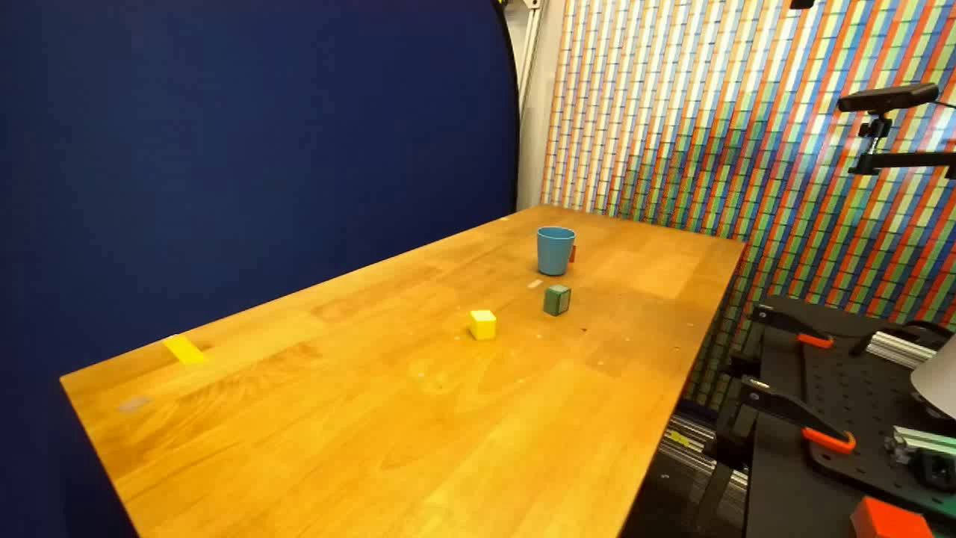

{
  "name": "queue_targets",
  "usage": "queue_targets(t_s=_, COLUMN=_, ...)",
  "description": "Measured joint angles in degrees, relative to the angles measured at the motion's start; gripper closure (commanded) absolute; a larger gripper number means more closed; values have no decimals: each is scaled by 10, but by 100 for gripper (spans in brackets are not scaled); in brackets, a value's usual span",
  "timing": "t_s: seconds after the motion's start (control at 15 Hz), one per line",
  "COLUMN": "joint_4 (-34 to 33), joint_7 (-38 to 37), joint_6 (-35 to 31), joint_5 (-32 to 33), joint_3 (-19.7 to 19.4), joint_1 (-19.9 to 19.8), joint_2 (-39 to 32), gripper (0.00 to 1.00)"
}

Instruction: Put the yellow block in the blue cup

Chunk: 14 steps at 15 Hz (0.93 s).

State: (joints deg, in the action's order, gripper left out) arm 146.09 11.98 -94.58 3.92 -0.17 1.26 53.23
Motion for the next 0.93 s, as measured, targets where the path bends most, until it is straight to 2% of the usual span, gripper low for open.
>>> queue_targets(t_s=0.53, joint_4=-2, joint_7=12, joint_6=-16, joint_5=-1, joint_3=-7, joint_1=4, joint_2=-15, gripper=0)
queue_targets(t_s=0.73, joint_4=-1, joint_7=67, joint_6=-104, joint_5=-21, joint_3=-49, joint_1=27, joint_2=-85, gripper=0)
queue_targets(t_s=0.93, joint_4=-4, joint_7=127, joint_6=-190, joint_5=-80, joint_3=-87, joint_1=65, joint_2=-191, gripper=0)
